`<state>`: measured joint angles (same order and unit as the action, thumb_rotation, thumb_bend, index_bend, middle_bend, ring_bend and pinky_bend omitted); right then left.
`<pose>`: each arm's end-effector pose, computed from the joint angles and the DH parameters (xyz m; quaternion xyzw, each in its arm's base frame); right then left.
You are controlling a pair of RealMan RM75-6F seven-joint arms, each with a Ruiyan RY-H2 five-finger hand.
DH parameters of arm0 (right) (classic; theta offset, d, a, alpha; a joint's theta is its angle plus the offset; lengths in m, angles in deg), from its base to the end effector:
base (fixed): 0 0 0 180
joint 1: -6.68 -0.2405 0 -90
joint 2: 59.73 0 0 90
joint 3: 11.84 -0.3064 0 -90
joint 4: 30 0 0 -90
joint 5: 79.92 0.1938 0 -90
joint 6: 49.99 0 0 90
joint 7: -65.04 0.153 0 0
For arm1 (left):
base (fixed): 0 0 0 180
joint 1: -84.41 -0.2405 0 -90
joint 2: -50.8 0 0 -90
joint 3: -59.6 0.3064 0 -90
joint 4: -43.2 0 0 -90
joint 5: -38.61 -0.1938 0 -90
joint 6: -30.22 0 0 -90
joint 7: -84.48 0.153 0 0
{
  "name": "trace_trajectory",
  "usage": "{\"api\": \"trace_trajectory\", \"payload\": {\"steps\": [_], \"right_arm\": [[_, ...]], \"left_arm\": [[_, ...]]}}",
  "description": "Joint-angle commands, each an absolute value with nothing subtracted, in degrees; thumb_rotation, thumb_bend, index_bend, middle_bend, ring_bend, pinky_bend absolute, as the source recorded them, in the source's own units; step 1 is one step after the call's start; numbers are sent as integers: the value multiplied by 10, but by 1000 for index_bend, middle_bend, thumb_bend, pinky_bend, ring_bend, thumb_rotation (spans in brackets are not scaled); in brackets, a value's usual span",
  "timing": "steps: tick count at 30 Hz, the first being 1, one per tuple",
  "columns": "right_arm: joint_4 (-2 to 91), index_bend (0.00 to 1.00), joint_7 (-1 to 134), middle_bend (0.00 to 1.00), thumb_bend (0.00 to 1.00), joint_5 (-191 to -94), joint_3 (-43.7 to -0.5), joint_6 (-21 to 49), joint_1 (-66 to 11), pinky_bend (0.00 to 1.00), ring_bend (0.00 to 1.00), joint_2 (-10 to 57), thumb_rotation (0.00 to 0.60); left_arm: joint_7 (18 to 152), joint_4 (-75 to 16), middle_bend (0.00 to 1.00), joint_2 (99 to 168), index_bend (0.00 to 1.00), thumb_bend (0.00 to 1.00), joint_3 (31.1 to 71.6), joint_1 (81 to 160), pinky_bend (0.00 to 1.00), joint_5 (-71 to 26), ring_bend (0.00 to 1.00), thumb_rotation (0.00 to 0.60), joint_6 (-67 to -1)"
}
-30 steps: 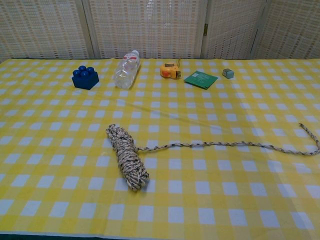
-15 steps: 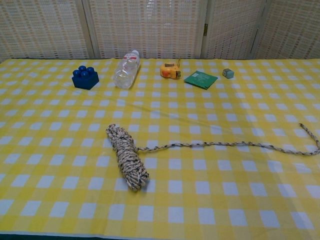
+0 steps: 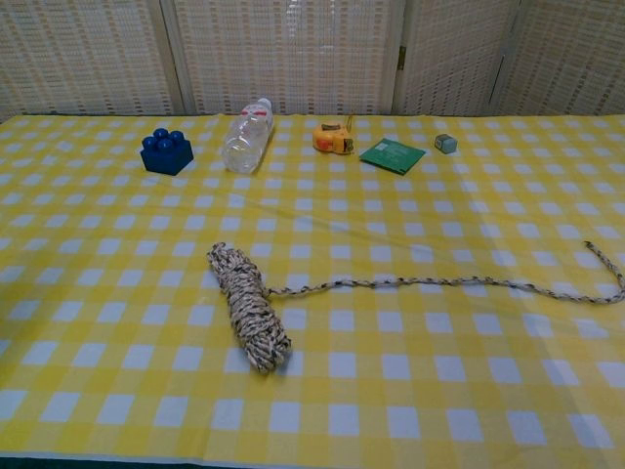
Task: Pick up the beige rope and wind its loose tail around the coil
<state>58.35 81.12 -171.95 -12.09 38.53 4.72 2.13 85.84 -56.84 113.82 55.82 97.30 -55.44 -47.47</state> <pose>-0.3579 -0.1661 0.2113 0.5779 -0.4290 0.4434 0.5342 -0.2796 0.2316 0.1690 -0.6730 -0.3609 -0.4405 0.4720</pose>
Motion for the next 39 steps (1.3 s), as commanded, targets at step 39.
{"api": "trace_trajectory", "payload": {"steps": [39], "right_arm": [[589,37,800,44,453,-1690,-130,343,31,0,68,19,600]], "left_arm": [[1162,-495,40,1514,125,224,476,1273,0,-291,4,600,-199]]}}
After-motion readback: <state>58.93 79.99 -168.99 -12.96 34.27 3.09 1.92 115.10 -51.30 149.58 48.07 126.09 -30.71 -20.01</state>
